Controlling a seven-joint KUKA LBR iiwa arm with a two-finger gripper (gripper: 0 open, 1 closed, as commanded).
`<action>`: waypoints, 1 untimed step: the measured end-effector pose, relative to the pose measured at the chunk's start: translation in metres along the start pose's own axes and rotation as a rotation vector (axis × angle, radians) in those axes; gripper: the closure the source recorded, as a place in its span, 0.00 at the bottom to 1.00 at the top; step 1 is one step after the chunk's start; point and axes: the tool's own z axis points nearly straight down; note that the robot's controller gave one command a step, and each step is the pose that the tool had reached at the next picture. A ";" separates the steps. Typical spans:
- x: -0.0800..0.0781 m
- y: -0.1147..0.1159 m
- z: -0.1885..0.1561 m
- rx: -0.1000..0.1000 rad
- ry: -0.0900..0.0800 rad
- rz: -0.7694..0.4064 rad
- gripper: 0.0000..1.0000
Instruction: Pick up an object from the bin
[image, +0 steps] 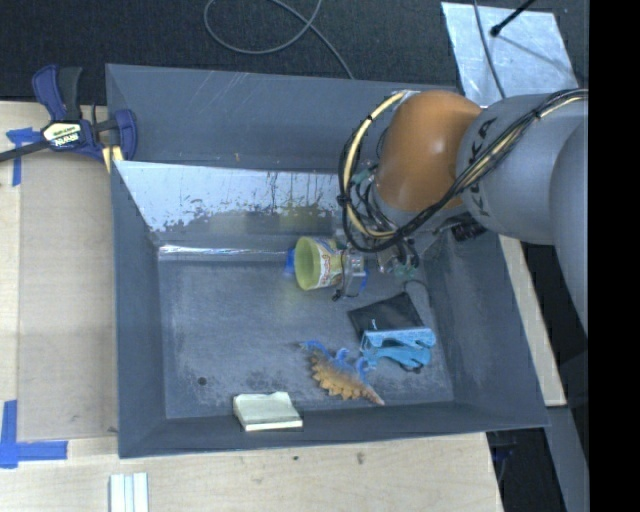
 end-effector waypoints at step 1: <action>0.000 0.001 -0.058 0.000 0.003 -0.015 1.00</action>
Offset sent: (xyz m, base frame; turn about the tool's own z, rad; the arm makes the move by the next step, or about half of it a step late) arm -0.0287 -0.0013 0.1953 0.0071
